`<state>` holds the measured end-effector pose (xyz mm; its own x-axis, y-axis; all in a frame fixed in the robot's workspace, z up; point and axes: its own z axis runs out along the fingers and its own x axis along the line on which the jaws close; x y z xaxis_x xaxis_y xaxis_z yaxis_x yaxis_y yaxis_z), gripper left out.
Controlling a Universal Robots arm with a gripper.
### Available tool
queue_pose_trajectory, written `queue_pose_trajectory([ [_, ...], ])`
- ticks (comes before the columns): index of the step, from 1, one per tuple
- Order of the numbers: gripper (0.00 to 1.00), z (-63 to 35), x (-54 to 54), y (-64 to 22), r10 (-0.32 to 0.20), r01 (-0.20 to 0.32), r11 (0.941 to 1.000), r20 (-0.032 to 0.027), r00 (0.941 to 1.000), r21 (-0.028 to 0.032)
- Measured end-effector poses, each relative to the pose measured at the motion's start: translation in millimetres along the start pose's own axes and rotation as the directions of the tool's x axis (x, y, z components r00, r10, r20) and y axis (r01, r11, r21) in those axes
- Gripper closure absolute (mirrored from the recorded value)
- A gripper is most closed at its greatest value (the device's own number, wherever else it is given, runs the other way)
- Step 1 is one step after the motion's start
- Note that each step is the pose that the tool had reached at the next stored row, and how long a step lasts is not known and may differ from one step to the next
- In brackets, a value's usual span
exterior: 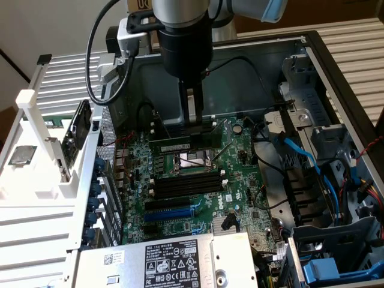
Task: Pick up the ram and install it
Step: 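Insert the ram into the slot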
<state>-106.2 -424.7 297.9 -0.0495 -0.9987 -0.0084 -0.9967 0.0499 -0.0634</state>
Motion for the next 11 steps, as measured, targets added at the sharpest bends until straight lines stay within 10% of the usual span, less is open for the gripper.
queue_pose_trajectory([
  [11, 0.88, 11.8, 6.5, -4.7, 0.003, -0.003, 1.0000, 0.0109, 0.9999, -0.0079],
])
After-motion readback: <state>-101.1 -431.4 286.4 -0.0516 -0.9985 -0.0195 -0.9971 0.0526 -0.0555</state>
